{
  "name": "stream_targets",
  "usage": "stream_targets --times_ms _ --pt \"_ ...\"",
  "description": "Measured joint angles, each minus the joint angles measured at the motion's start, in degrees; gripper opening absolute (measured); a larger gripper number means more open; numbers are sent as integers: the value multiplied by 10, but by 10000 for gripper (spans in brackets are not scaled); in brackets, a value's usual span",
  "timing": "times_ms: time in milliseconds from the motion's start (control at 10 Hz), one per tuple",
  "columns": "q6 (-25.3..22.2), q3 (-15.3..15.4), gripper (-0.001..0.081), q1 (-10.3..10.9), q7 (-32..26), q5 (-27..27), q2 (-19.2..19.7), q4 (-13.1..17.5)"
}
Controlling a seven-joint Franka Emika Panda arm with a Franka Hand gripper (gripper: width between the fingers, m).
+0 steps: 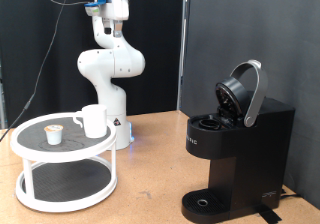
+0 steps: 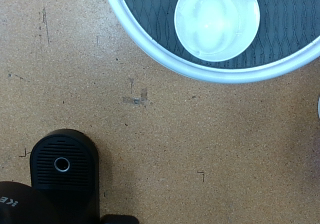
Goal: Make a cup of coffee with the keurig machine
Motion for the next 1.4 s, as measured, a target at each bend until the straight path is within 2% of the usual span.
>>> stream_targets --times_ms 200,500,1000,1400 --pt "10 -13 734 -5 -10 -11 4 -1" --pt "21 -54 734 -21 -42 -34 29 11" --pt "32 -108 734 -27 -91 -56 105 73" --pt "54 -117 734 -27 -123 -56 160 108"
